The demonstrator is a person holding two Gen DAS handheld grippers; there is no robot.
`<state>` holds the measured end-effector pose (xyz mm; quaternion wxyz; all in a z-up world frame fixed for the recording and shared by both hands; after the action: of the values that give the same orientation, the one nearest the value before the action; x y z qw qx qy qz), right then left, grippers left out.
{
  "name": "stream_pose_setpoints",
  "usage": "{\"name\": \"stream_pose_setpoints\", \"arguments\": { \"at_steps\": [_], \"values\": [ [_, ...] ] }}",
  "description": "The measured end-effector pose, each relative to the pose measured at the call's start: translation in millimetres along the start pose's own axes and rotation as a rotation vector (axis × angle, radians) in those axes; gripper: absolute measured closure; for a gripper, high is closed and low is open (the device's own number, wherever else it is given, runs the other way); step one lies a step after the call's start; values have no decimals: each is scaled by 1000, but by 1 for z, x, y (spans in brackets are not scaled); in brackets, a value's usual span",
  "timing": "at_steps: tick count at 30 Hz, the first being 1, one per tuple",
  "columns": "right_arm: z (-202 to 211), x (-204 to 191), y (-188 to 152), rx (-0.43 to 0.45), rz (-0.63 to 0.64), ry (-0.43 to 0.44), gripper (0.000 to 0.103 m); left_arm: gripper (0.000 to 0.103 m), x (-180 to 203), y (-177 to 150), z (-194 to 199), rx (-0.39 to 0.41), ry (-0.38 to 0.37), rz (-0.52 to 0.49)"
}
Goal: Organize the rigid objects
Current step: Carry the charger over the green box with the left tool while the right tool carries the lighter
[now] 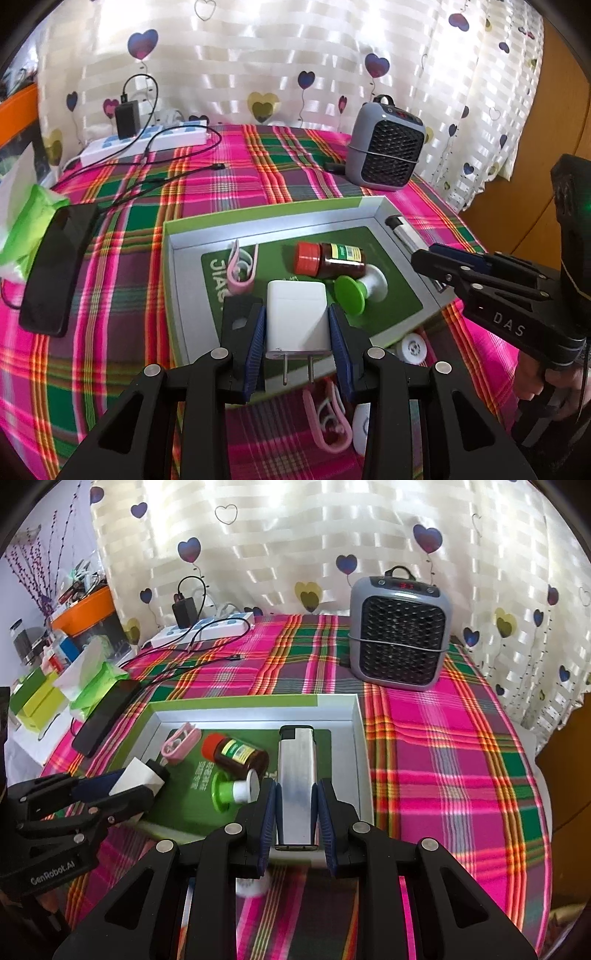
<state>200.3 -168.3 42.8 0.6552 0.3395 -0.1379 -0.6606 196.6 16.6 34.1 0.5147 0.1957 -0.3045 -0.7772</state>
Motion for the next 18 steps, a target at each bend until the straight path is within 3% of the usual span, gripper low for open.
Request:
{"name": "stream_pose_setpoints", "arguments": {
  "at_steps": [18],
  "values": [
    [-37, -2, 18, -54, 29, 13, 79, 70, -5, 12, -28, -31, 6, 3]
  ]
}}
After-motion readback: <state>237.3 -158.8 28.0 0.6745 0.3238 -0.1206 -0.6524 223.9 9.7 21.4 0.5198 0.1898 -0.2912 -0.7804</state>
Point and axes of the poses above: each gripper's, at about its wrist camera, not at the fingertips, and z roughly against the way its jaws point, x to its right, y to its top, the point moved 1 cm from there along -z, roughly the way its jaws point, and after that the axes turned 14 degrees about -z, right-handed, at the moved point
